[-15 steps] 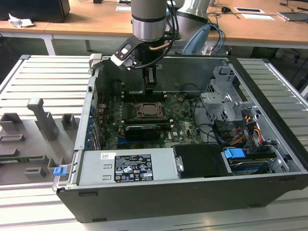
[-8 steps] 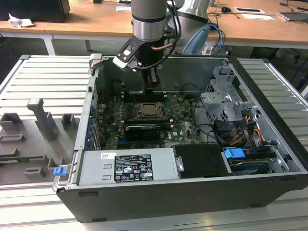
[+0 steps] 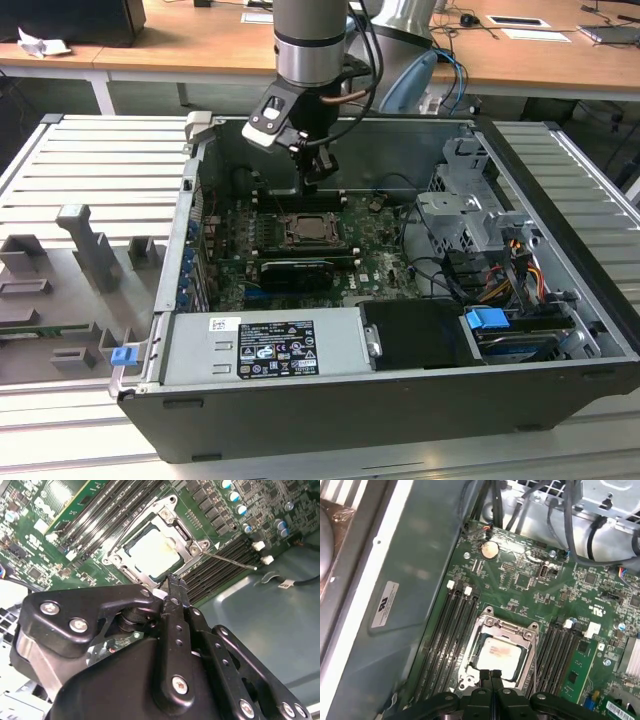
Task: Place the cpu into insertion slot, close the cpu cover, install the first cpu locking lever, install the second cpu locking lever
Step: 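Install the first cpu locking lever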
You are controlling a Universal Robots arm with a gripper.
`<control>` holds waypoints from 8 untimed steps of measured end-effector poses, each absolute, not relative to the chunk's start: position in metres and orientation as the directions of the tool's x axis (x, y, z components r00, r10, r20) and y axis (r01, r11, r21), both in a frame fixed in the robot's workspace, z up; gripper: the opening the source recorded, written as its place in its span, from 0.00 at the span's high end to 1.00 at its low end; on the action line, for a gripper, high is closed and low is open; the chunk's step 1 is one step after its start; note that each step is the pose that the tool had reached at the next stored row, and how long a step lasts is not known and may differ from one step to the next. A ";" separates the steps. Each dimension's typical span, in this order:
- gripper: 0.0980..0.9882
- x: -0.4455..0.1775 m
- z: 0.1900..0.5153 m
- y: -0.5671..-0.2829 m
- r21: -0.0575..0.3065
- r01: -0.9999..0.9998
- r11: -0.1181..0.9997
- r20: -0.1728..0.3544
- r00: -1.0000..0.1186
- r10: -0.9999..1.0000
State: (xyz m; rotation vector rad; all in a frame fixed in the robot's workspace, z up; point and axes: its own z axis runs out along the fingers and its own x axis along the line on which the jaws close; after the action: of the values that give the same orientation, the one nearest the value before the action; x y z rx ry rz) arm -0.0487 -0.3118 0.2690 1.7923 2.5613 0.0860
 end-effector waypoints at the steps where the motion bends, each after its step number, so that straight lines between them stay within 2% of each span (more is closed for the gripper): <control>1: 0.99 -0.049 0.269 -0.312 0.053 0.935 0.350 0.020 -0.351 0.936; 8: 0.99 -0.049 0.269 -0.312 0.053 0.906 0.420 0.020 -0.422 0.907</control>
State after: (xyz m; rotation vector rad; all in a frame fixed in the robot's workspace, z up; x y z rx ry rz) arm -0.0487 -0.3118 0.2690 1.6830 2.6371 0.0869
